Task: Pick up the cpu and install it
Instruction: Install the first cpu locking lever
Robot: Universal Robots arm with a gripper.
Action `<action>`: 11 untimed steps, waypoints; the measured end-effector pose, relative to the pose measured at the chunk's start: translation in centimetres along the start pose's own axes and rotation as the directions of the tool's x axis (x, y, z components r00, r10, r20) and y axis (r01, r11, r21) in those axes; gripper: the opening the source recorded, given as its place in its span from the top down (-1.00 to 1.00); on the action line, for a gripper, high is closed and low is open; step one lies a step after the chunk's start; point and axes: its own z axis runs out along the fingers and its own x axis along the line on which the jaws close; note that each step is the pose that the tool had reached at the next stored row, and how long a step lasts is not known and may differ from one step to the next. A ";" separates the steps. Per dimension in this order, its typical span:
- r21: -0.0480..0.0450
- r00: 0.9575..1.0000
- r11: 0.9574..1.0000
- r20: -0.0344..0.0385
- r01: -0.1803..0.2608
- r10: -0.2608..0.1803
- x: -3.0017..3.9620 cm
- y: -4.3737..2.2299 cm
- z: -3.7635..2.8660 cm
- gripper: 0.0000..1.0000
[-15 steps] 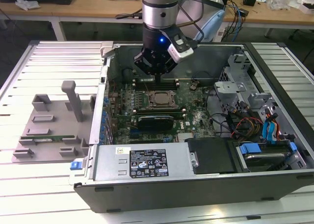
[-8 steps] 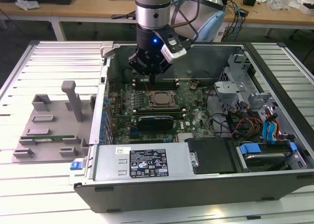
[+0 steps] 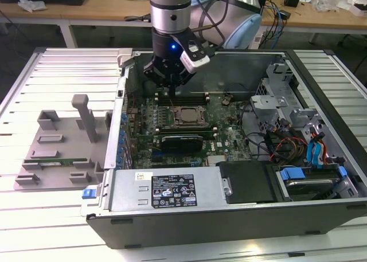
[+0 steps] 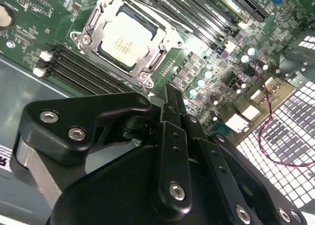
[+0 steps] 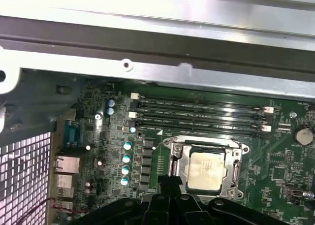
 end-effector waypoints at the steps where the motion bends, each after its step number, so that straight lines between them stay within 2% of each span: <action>1: 0.000 1.000 1.000 0.000 0.000 0.000 0.21 0.03 0.02 0.79; 11: 0.000 1.000 1.000 0.000 0.000 0.000 1.09 0.16 0.10 0.79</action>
